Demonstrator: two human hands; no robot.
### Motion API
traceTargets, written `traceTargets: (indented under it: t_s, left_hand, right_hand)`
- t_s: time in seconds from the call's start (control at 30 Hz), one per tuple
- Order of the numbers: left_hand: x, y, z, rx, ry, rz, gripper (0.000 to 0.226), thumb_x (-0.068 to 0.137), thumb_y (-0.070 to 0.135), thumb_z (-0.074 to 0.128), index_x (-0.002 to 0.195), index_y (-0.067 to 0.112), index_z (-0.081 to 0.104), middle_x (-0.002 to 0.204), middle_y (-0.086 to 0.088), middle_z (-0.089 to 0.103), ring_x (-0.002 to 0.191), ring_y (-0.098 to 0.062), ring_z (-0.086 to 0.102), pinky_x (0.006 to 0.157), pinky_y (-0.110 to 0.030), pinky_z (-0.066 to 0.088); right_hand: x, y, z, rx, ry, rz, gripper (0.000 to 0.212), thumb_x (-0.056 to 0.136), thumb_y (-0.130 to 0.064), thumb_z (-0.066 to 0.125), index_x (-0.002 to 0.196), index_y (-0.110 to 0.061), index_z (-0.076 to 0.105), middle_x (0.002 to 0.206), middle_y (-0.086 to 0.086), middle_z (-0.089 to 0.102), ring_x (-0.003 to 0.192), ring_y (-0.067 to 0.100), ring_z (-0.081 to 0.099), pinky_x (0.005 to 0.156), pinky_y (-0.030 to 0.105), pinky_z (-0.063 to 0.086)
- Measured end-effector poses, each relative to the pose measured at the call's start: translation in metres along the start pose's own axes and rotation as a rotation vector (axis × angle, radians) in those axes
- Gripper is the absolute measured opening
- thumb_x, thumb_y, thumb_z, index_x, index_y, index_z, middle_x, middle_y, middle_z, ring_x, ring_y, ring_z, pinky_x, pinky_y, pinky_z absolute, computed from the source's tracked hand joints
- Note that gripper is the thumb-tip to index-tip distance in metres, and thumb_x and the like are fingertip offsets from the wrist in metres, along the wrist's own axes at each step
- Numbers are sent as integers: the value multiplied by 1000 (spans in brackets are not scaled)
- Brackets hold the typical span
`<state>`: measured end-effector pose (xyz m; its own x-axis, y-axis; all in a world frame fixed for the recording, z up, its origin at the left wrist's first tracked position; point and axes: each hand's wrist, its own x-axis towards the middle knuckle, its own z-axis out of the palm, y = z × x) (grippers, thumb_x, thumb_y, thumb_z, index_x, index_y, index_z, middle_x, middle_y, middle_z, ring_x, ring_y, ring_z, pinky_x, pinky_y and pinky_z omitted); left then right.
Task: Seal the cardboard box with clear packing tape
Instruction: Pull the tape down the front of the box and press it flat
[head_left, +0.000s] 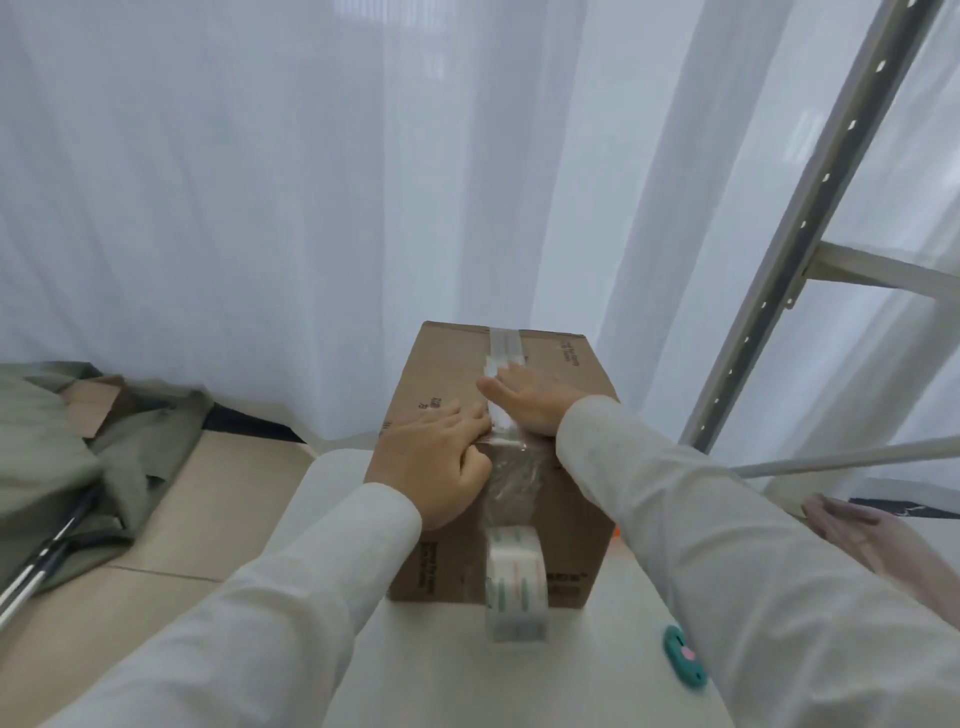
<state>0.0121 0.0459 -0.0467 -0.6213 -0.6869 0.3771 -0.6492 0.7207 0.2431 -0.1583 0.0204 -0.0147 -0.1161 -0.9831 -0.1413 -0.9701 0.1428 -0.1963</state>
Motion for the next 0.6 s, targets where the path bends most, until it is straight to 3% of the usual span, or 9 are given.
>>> traceTargets:
  t_s: [0.23,0.37,0.5,0.53,0.6]
  left_hand:
    - [2,-3,4,21,-1,-2,63,83,60,22,134,30,45,147,12,38,136,-6,30,107,-24,19]
    - [3,-4,6,-3,12,-5,52,93,46,18,131,28,48,144,10,44,133,-8,34,106,-25,22]
    - [5,1,3,-37,-5,-24,52,93,32,14,134,26,45,142,6,45,132,-11,36,107,-27,22]
    - [5,1,3,-47,-26,-33,48,96,30,16,136,26,43,146,7,41,135,-11,32,110,-27,19]
    - [4,1,1,-57,-51,-51,45,98,28,20,138,27,40,149,9,34,138,-9,25,112,-28,15]
  right_hand:
    - [47,3,2,-43,59,85,83,87,-67,12,146,-9,19,157,8,9,144,21,7,113,51,2]
    - [23,6,3,-40,25,-50,80,87,-64,2,143,-12,25,156,8,16,143,19,10,114,51,2]
    - [-35,1,3,28,-14,-144,64,95,-50,4,147,-14,13,158,4,4,144,13,0,117,41,-2]
    - [-48,1,6,47,10,-158,63,95,-49,6,147,-14,15,158,4,7,144,14,3,118,39,0]
    - [-71,1,15,85,135,-199,58,96,-48,14,138,-14,36,152,5,28,141,18,23,117,40,12]
